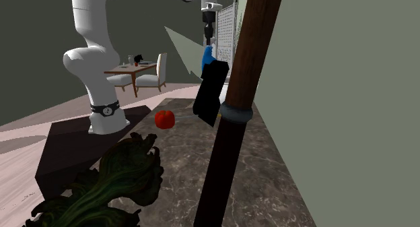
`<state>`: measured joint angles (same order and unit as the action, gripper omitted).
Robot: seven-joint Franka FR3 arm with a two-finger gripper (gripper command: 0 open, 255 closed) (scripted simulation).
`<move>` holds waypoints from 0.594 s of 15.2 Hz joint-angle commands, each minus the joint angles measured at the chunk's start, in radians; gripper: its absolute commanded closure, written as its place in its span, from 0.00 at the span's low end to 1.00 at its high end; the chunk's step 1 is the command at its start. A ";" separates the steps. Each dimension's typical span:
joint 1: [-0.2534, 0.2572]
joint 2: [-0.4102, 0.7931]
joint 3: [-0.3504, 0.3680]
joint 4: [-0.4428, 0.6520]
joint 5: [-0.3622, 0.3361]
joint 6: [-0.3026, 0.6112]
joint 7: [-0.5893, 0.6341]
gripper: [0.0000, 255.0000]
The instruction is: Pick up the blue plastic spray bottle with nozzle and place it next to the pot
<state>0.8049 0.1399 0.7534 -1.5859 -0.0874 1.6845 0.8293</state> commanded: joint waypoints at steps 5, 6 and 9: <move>-0.007 -0.010 -0.003 -0.091 0.006 0.084 -0.003 1.00; -0.008 -0.010 -0.003 -0.104 0.006 0.097 -0.003 1.00; -0.009 -0.008 -0.004 -0.143 0.004 0.137 -0.001 1.00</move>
<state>0.7977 0.1350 0.7498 -1.7117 -0.0856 1.8066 0.8291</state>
